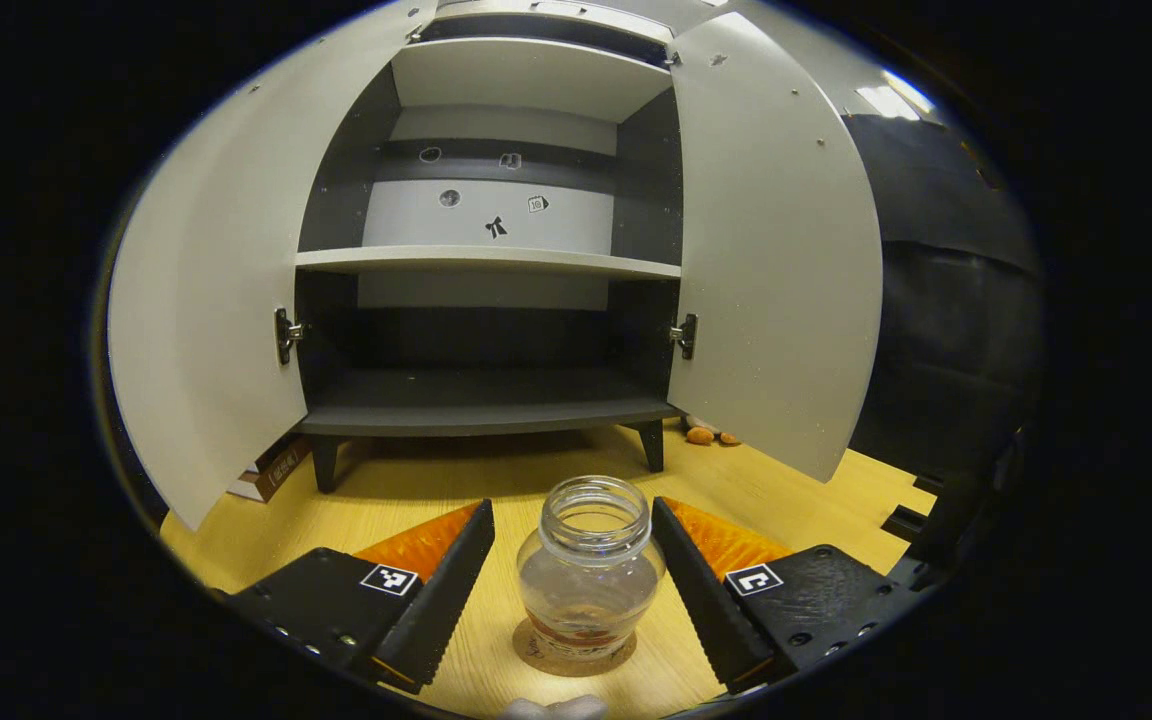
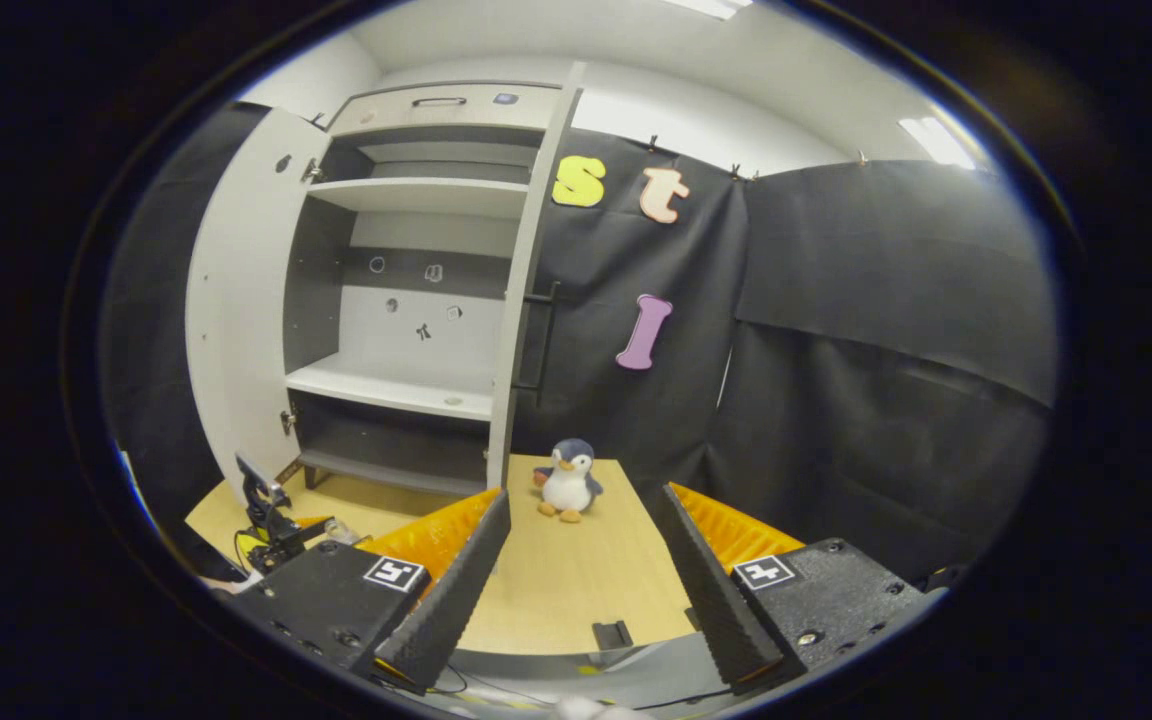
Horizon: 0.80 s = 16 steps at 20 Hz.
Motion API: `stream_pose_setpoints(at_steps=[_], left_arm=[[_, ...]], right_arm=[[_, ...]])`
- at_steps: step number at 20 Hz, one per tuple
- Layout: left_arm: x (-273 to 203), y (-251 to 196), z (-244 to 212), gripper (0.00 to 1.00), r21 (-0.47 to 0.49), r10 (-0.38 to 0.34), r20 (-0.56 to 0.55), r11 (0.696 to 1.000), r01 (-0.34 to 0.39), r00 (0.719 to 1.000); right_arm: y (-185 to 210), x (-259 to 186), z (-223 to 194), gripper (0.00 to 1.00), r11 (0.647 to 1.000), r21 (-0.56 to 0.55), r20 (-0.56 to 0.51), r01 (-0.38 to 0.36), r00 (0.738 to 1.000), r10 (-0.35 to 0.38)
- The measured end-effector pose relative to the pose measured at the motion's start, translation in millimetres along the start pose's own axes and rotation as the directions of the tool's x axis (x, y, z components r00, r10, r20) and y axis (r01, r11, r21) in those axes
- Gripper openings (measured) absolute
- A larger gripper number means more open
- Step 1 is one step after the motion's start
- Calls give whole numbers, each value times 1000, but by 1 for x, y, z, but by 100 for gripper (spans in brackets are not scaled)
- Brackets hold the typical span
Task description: Grasp the bottle in the cabinet with the left hand and place it on the coaster, then close the right door with the right hand and the left door with the left hand.
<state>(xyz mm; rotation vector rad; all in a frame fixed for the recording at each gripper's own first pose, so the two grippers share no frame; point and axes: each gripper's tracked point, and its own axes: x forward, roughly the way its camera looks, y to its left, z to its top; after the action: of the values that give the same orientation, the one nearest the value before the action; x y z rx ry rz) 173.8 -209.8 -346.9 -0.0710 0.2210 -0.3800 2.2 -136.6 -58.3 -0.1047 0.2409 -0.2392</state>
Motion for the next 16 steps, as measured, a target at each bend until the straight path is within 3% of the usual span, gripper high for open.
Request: stream_pose_setpoints(at_steps=[5, 10, 16], left_arm=[[-4, 2, 24, 96, 9, 3, 27, 1000, -3, 1000], [-18, -3, 88, 95, 24, -3, 110, 1000, 0, 994], [-60, 28, 184, 95, 0, 135, 167, 991, -137, 977]], right_arm=[[2, 0, 5, 96, 1000, 10, 14, -8, 1000, 8], [8, 7, 12, 98, 998, 60, 36, -32, 999, 30], [-6, 45, 29, 98, 991, 132, 91, -37, 996, 25]])
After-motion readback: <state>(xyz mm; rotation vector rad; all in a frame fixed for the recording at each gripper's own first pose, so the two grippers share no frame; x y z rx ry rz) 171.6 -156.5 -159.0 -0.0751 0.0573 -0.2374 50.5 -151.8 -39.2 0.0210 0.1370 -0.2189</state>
